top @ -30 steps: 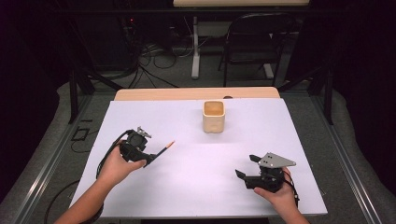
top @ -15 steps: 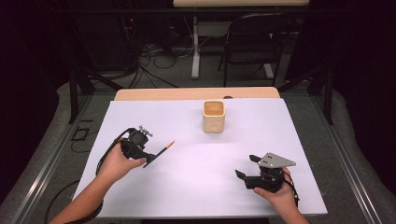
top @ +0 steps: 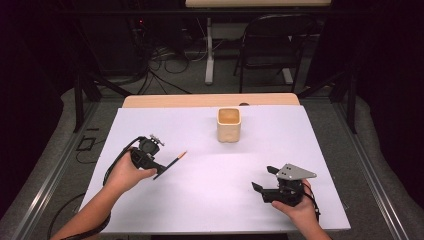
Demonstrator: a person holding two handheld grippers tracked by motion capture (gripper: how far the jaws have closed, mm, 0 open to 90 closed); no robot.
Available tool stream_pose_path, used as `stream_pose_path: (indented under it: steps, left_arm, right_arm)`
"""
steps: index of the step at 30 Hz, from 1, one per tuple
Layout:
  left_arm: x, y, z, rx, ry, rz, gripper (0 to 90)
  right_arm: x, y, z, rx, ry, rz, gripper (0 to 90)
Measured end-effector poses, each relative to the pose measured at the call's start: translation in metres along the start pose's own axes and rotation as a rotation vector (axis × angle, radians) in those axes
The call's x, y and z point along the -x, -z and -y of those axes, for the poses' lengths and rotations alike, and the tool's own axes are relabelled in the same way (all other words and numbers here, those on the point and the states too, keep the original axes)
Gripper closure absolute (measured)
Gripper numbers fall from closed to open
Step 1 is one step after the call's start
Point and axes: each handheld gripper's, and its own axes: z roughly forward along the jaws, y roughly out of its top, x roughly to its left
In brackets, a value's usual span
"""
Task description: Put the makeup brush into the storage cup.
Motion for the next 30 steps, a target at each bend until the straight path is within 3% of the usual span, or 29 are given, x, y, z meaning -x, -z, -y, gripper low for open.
stream_pose_path:
  steps: [14,30]
  left_arm:
    - [-0.004,-0.003,-0.008,-0.072,0.0,-0.013,45.6]
    - [-0.013,-0.014,-0.017,-0.102,0.005,-0.033,53.0]
  right_arm:
    - [0.0,0.0,0.0,-0.007,0.0,-0.002,20.6]
    - [0.0,-0.001,0.0,-0.016,-0.003,-0.006,20.6]
